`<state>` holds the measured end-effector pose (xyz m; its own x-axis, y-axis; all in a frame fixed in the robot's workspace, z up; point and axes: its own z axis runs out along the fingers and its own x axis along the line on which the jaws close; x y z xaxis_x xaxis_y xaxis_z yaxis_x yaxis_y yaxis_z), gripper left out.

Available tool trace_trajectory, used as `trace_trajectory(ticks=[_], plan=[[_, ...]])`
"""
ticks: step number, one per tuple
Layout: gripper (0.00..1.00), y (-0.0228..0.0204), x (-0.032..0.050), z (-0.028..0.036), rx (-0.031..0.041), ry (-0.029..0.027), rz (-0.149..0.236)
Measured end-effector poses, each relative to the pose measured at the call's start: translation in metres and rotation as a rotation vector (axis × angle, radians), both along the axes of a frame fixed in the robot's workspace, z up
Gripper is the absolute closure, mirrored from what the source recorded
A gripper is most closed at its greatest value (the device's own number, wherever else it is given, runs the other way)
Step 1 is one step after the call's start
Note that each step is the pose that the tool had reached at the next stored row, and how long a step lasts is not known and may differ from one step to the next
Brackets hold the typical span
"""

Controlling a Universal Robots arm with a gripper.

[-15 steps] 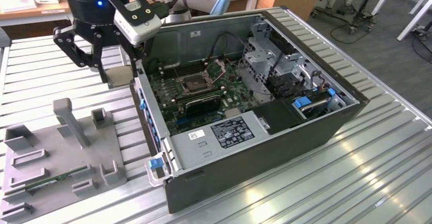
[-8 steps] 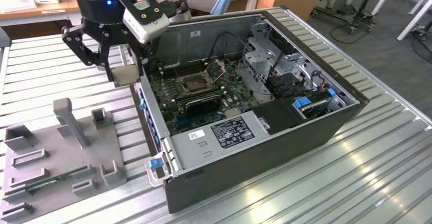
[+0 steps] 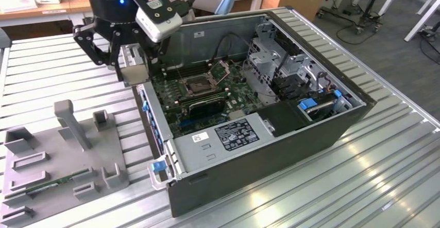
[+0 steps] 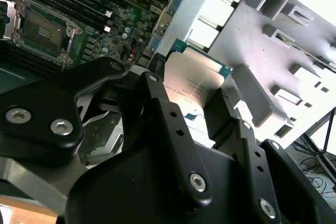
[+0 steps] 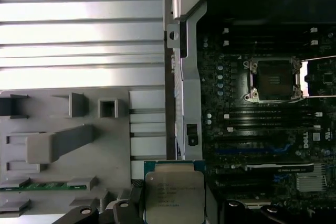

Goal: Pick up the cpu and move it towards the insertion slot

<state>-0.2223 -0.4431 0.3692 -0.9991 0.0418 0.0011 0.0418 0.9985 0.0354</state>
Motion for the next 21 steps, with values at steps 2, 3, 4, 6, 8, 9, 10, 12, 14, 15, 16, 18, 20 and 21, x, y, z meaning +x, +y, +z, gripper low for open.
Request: trace_trajectory(ticks=[2, 3, 4, 6, 8, 9, 10, 12, 14, 15, 16, 18, 20, 21], plan=[[0.45, 0.0000, 0.0032, 0.0000, 0.0000, 0.0000, 0.000], [0.45, 0.0000, 0.0047, 0.0000, 0.0000, 0.0000, 0.000], [0.45, 0.0000, 0.0062, 0.0000, 0.0000, 0.0000, 0.000], [0.45, 0.0000, 0.0092, 0.0000, 0.0001, -0.0001, 0.000], [0.45, 0.0000, 0.0122, 0.0000, 0.0001, 0.0000, 0.000], [0.45, 0.0000, 0.0138, 0.0000, 0.0001, -0.0001, 0.000], [0.45, 0.0000, 0.0154, 0.0000, 0.0001, 0.0000, 0.000], [0.45, 0.0000, 0.0185, 0.0000, 0.0001, 0.0000, 0.000], [0.45, 0.0000, 0.0214, -0.0001, 0.0001, 0.0000, 0.000], [0.45, 0.0000, 0.0228, 0.0000, 0.0001, 0.0000, 0.000], [0.45, 0.0000, 0.0241, -0.0001, 0.0001, 0.0000, 0.000], [0.45, 0.0000, 0.0271, -0.0001, 0.0001, 0.0000, 0.000], [0.45, 0.0000, 0.0300, -0.0001, 0.0001, -0.0001, 0.000], [0.45, 0.0000, 0.0315, -0.0001, 0.0001, -0.0001, 0.000]])
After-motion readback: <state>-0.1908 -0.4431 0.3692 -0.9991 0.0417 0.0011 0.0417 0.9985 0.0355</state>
